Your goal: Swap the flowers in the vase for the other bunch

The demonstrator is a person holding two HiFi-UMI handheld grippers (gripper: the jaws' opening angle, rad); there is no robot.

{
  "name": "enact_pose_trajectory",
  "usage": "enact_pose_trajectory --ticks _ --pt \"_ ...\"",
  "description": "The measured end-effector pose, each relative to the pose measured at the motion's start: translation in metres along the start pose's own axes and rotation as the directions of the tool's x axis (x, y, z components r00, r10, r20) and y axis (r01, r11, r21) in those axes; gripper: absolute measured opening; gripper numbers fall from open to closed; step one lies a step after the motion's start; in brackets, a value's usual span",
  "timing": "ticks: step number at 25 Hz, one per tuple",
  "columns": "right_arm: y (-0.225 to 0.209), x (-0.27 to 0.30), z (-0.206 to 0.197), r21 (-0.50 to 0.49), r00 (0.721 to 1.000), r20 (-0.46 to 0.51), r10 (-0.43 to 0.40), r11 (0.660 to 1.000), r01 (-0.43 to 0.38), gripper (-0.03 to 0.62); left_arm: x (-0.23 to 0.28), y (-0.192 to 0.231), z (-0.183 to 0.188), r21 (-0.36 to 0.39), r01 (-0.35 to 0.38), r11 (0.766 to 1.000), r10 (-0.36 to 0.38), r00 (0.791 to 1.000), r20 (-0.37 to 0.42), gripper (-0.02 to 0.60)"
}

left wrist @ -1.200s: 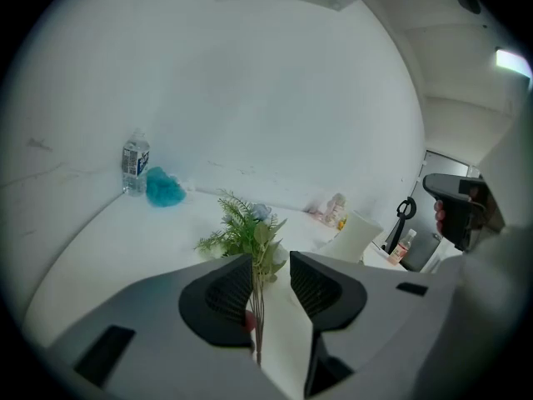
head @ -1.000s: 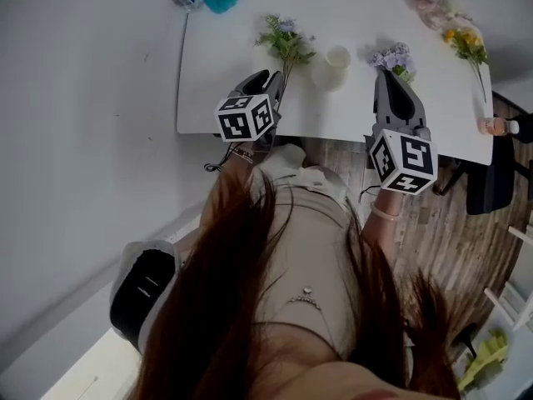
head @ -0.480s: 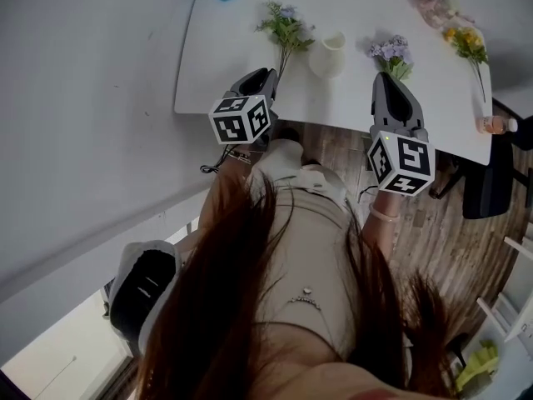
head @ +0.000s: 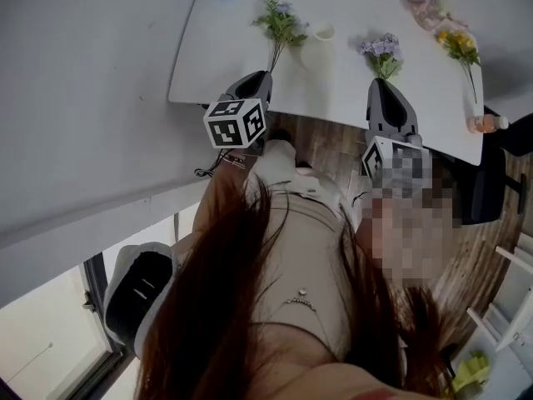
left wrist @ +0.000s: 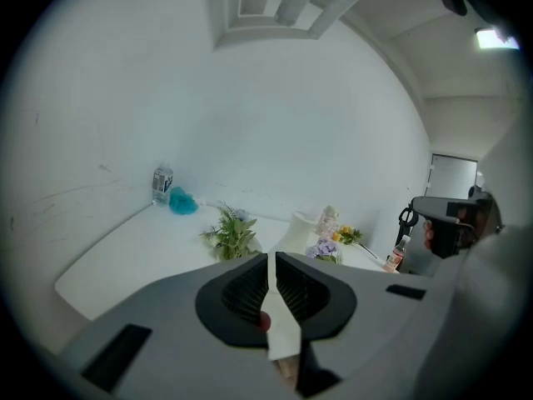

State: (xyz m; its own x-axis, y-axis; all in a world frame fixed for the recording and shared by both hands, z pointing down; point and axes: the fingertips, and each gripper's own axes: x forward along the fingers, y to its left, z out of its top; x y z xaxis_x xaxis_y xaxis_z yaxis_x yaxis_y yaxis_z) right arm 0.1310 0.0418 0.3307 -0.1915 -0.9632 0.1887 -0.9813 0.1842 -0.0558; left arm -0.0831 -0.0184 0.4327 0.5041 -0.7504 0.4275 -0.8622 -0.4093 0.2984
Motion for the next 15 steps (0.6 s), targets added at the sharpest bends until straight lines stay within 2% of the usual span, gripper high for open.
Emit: enact_pose_trajectory --ticks 15 --pt "0.007 -0.039 -0.01 -0.034 0.999 -0.002 0.043 0.998 -0.043 0.034 -0.048 -0.04 -0.005 0.019 0.004 1.0 -0.005 0.999 0.051 0.018"
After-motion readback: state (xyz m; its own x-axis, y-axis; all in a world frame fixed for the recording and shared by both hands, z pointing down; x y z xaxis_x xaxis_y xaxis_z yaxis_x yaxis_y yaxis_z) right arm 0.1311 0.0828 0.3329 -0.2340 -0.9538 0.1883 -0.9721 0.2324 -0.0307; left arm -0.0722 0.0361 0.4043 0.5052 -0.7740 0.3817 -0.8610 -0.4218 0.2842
